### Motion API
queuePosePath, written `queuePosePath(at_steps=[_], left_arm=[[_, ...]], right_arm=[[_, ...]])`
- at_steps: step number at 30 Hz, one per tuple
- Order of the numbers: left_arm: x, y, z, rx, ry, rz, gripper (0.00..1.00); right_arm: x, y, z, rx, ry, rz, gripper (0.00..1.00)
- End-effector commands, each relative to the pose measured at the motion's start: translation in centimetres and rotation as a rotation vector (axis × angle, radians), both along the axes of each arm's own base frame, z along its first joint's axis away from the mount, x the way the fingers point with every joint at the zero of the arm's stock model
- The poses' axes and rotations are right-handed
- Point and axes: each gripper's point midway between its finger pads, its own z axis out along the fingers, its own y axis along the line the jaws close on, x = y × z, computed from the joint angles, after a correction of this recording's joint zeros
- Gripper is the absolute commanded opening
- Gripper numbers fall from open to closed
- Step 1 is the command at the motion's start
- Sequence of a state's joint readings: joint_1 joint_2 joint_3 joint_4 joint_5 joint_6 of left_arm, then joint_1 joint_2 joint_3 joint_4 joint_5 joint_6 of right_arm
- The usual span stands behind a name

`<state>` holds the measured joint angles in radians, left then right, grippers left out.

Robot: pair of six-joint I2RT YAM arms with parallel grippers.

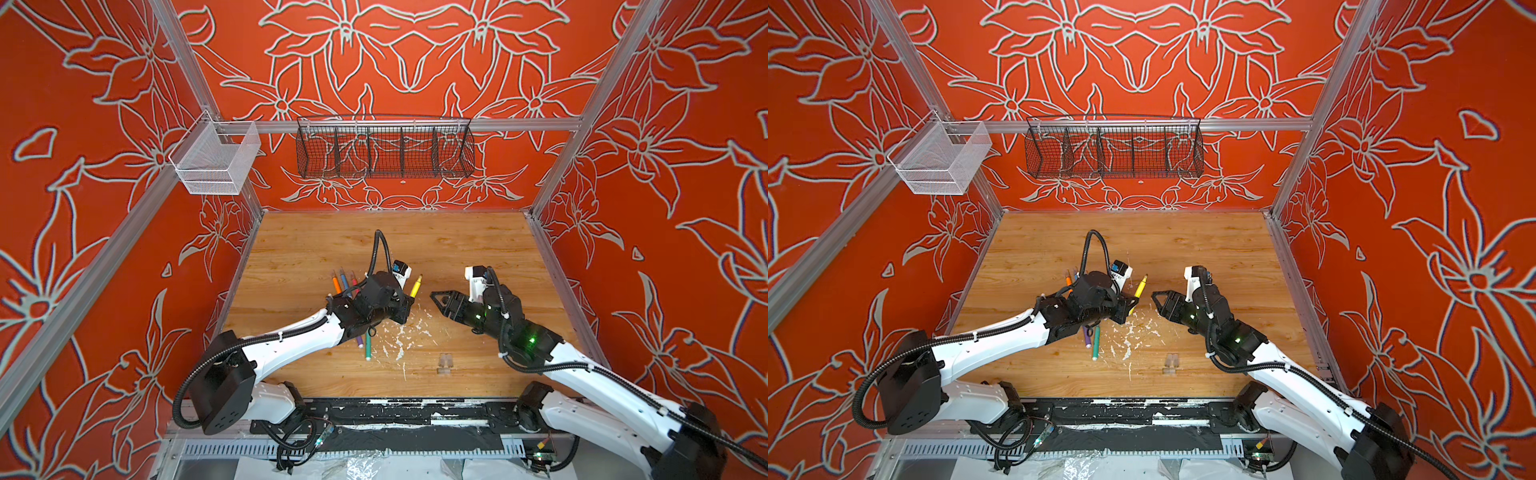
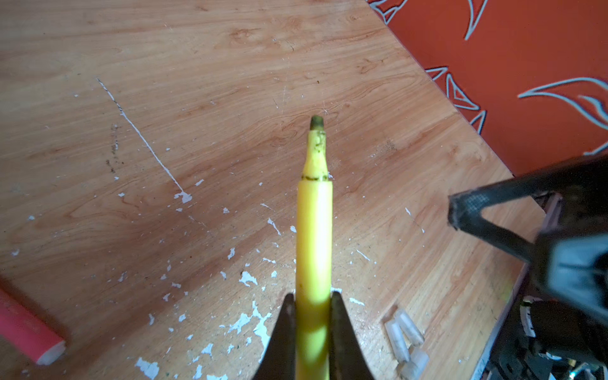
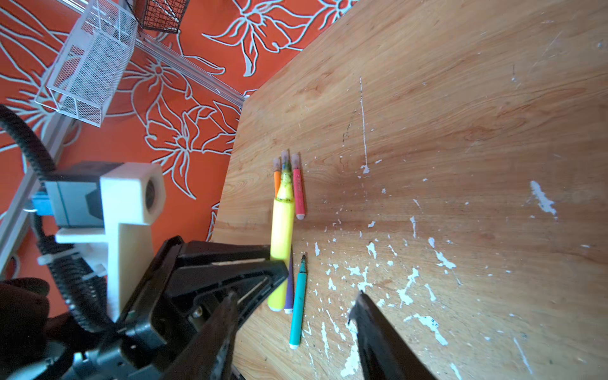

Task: Insert the pens into the pen caps
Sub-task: 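Lift the yellow marker with the left gripper while the right gripper approaches it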

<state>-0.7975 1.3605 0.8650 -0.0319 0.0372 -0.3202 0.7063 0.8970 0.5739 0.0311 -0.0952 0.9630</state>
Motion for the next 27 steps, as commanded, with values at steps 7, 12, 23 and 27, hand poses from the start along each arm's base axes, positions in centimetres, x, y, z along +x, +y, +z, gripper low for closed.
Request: queuePosePath(at_steps=[7,12,23,27], left_arm=[[-1.4,-1.2,2.3,-0.105,-0.046,-0.107,0.00],[-2.0,-1.4,2.8,-0.127,-0.051,-0.132,0.00],[-2.5,-1.8,2.9,-0.146,-0.045,-0.170,0.00],[-2.8,-1.8,2.9,-0.161,-0.052,-0.182,0.13]], right_arm=[[2.2,2.2,0.2,0.060,0.030,-0.032,0.59],[3.1,2.9,0.4,0.065,0.032,-0.042,0.53],[3.4,4.7,0.6,0.093,0.052,-0.006,0.26],[3.3,4.6,0.7,0.095,0.055,-0.016,0.03]])
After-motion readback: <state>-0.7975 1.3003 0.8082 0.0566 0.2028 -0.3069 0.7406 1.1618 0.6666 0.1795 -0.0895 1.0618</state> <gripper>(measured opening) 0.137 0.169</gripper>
